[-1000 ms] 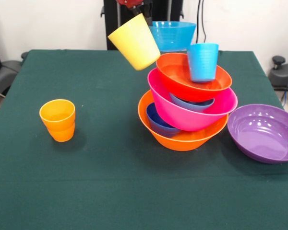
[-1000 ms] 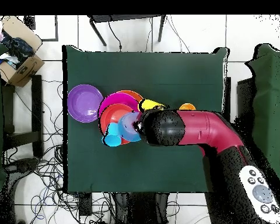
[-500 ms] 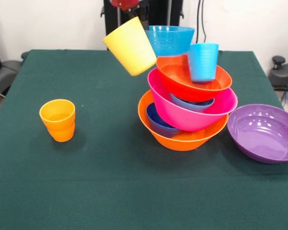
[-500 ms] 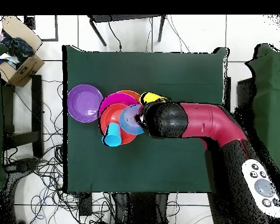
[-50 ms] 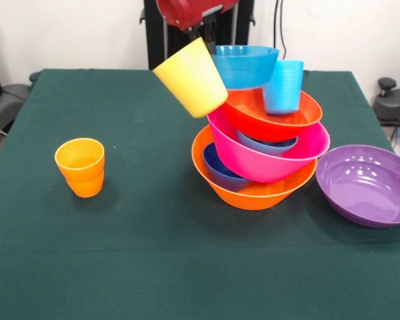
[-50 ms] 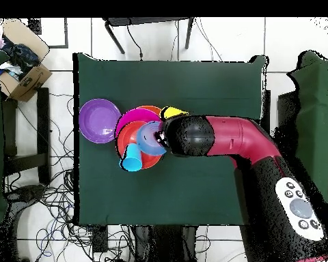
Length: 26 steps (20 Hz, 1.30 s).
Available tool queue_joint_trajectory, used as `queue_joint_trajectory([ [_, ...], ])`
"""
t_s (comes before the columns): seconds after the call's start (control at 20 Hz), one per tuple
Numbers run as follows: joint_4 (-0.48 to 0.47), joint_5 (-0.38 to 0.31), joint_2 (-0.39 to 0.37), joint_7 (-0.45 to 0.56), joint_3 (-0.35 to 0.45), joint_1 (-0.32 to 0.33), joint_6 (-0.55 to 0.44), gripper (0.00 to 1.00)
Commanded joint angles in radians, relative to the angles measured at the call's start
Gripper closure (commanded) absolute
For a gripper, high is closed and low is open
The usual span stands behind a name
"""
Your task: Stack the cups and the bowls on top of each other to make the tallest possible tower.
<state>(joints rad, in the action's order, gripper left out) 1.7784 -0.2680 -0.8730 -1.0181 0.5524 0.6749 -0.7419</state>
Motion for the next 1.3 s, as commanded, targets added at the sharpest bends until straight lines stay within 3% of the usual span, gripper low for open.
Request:
queue_joint_trajectory([
  [0.05,-0.046,-0.078,0.057,-0.121,-0.07,-0.045,0.006,1.0],
  [0.65,-0.079,-0.178,0.043,-0.177,-0.184,-0.13,0.032,1.0],
  [1.3,-0.055,-0.148,-0.043,-0.165,-0.233,-0.164,-0.048,1.0],
])
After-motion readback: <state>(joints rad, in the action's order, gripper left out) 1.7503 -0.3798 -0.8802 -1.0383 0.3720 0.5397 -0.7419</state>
